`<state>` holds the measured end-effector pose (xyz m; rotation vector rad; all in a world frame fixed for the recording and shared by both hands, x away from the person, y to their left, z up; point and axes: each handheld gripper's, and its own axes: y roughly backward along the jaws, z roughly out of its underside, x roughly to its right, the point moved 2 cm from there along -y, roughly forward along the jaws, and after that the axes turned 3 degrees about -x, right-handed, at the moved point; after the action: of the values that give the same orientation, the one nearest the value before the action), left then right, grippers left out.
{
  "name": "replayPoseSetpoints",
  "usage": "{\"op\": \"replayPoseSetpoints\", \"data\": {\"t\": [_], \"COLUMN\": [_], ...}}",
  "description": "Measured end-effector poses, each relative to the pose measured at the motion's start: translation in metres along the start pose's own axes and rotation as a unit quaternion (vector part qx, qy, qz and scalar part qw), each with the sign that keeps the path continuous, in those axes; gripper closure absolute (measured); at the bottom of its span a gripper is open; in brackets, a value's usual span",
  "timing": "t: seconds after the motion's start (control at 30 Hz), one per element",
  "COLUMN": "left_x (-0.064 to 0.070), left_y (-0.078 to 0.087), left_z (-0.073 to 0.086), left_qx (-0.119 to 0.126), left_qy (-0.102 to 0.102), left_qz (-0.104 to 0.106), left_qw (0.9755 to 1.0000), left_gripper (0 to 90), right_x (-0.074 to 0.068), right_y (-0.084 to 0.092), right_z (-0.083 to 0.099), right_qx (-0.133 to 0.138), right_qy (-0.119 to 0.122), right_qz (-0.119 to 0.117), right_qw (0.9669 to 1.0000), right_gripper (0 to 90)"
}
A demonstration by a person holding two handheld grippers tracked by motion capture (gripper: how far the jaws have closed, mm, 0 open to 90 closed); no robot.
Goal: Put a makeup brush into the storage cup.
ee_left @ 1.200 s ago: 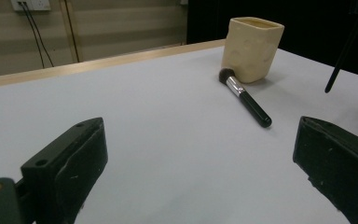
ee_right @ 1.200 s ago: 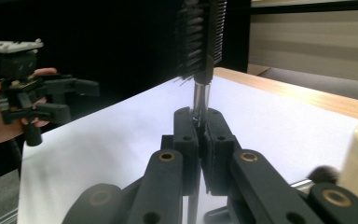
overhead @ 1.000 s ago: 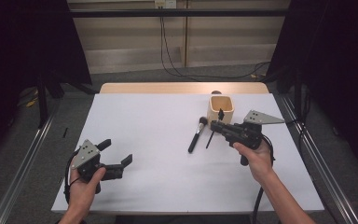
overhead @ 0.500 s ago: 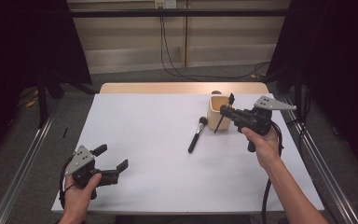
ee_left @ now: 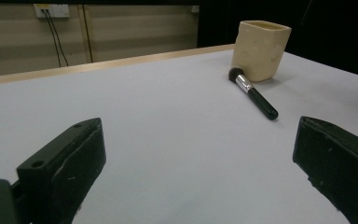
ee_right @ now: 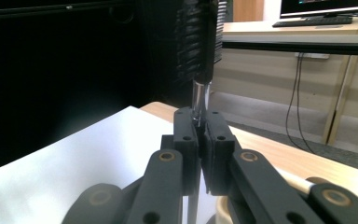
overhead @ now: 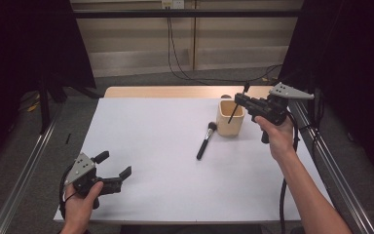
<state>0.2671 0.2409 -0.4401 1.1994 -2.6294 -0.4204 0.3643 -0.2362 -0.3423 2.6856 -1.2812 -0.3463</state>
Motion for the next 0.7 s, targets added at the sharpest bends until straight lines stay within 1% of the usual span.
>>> {"op": "replayPoseSetpoints", "data": {"t": [0.13, 0.27, 0.33, 0.37, 0.4, 0.47, 0.53, 0.63, 0.7], "left_x": [-0.001, -0.002, -0.003, -0.003, -0.003, -0.003, -0.002, -0.001, 0.000], "left_y": [0.000, -0.001, -0.001, -0.002, -0.002, -0.002, -0.003, -0.003, -0.004], "left_z": [0.000, 0.000, -0.001, -0.001, -0.001, -0.001, -0.002, -0.002, -0.001], "left_qx": [0.002, 0.003, 0.003, 0.006, 0.009, 0.010, 0.015, 0.020, 0.019], "left_qy": [0.001, 0.005, -0.001, 0.000, 0.006, 0.005, 0.009, 0.011, 0.009], "left_qz": [-0.001, -0.005, -0.006, -0.007, -0.006, -0.006, -0.002, 0.007, 0.004], "left_qw": [1.0000, 1.0000, 1.0000, 1.0000, 0.9999, 0.9999, 0.9998, 0.9997, 0.9998], "left_gripper": [2.5, 2.5, 2.5, 2.5, 2.5, 2.5, 2.4, 2.2, 2.2], "right_x": [0.005, 0.013, 0.016, 0.017, 0.018, 0.020, 0.022, 0.026, 0.028], "right_y": [-0.002, -0.006, -0.008, -0.010, -0.011, -0.014, -0.018, -0.024, -0.027], "right_z": [-0.007, -0.010, -0.012, -0.013, -0.015, -0.017, -0.018, -0.019, -0.019], "right_qx": [0.003, -0.002, -0.006, -0.007, -0.009, -0.011, -0.013, -0.013, -0.016], "right_qy": [0.001, 0.001, 0.003, 0.003, 0.006, 0.008, 0.009, 0.005, 0.003], "right_qz": [0.009, 0.020, 0.026, 0.027, 0.029, 0.032, 0.036, 0.042, 0.046], "right_qw": [1.0000, 0.9998, 0.9996, 0.9996, 0.9995, 0.9994, 0.9992, 0.9990, 0.9988], "right_gripper": [85.9, 85.9, 85.9, 85.9, 85.9, 85.9, 85.9, 85.8, 85.8]}}
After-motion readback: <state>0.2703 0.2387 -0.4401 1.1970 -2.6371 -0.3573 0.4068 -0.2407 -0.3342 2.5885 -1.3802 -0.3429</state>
